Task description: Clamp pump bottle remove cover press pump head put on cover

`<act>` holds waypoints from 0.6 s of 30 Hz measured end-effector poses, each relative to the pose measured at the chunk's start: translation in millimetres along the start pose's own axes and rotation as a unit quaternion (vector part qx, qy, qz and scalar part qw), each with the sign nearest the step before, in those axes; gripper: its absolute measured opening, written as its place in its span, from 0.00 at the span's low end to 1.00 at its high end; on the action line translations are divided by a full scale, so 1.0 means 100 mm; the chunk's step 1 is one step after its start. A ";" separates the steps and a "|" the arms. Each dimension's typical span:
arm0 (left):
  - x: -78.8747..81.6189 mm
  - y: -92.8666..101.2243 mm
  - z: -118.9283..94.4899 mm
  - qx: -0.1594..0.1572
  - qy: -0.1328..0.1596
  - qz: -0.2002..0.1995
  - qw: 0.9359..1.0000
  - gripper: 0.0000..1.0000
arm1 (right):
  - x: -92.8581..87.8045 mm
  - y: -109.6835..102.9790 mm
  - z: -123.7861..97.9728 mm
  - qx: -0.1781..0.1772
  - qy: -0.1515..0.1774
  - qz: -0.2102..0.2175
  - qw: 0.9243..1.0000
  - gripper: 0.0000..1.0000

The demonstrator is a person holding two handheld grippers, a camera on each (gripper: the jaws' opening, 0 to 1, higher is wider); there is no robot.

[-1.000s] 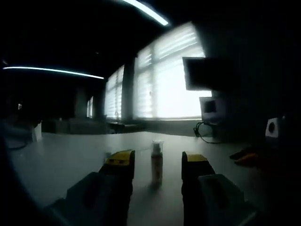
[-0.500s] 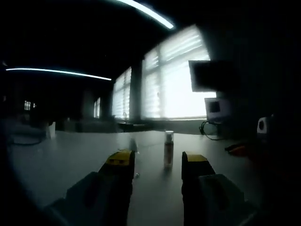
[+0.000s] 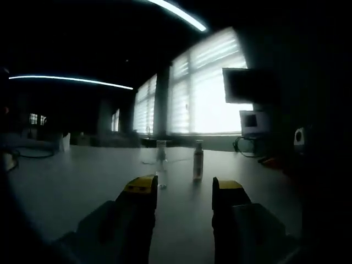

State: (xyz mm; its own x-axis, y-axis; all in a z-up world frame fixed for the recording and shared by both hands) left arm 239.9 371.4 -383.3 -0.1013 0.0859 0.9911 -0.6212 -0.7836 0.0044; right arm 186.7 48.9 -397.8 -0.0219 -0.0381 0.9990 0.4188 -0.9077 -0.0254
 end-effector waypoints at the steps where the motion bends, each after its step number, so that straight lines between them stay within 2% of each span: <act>1: 0.02 0.00 0.01 -0.004 0.006 -0.008 1.000 0.30 | 0.00 0.01 0.01 0.001 0.000 -0.002 1.000 0.26; 10: 0.00 0.11 -0.01 -0.006 -0.002 0.021 1.000 0.29 | 0.02 0.15 0.22 0.024 0.003 -0.015 1.000 0.26; 14: 0.01 0.14 -0.05 0.003 0.001 0.013 1.000 0.27 | -0.01 0.13 0.31 0.034 -0.001 -0.032 0.999 0.26; 16: -0.03 0.15 -0.05 0.000 -0.006 0.030 1.000 0.25 | -0.02 0.14 0.34 0.040 0.002 -0.038 0.998 0.25; 18: -0.03 0.16 -0.03 -0.002 -0.008 0.032 0.999 0.26 | 0.02 0.13 0.37 0.052 0.011 -0.031 0.998 0.25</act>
State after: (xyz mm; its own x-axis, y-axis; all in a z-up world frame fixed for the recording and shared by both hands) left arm 227.9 360.4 -386.8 -0.1282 0.0263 0.9914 -0.6171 -0.7846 -0.0590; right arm 225.8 52.4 -395.0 -0.0713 0.0069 0.9974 0.5085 -0.8600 0.0423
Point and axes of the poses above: the point that each gripper's makers call its tool centre point, and the gripper's own axes: z roughly forward along the fingers, y roughly to its right, x roughly out of its top, the point moved 8 cm from there along -z, roughly backward along the fingers, and after that the axes turned 3 degrees about x, right-handed, at the moved point
